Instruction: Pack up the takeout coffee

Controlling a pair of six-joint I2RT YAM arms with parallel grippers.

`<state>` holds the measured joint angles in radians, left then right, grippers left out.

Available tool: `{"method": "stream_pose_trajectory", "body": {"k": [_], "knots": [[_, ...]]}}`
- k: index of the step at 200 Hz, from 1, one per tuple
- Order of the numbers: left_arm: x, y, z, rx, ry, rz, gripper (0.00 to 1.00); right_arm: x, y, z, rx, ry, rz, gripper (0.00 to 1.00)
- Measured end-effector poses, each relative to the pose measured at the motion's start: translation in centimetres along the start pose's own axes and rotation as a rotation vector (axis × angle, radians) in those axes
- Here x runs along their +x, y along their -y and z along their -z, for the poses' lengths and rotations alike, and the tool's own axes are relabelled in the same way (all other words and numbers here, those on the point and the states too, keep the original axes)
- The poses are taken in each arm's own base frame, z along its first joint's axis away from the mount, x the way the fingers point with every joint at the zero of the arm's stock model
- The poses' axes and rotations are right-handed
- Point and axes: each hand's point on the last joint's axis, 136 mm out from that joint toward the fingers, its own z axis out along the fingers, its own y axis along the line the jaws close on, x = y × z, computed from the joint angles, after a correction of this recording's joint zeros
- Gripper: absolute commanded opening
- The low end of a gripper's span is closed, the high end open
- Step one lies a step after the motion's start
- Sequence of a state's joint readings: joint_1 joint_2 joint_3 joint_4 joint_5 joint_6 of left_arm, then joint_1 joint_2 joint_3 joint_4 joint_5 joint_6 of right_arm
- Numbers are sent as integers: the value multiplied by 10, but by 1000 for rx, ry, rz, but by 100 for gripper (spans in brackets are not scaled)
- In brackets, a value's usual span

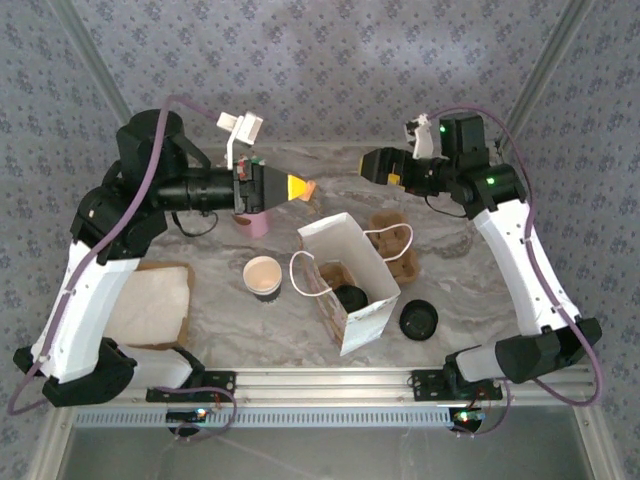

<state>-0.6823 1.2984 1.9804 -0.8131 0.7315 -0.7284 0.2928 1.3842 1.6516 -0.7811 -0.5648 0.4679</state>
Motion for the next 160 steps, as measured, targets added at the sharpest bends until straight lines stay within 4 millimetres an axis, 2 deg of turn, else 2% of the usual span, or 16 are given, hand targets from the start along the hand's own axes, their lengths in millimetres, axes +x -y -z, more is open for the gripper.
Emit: {"method": "stream_pose_trajectory", "body": {"k": [64, 128, 160], "knots": [[16, -39, -31, -44, -62, 91, 0, 2, 4, 3, 8, 4, -8, 100], [25, -69, -42, -111, -76, 140, 0, 8, 15, -2, 25, -15, -29, 100], [31, -96, -49, -192, -91, 159, 0, 12, 22, -5, 34, -26, -43, 100]]}}
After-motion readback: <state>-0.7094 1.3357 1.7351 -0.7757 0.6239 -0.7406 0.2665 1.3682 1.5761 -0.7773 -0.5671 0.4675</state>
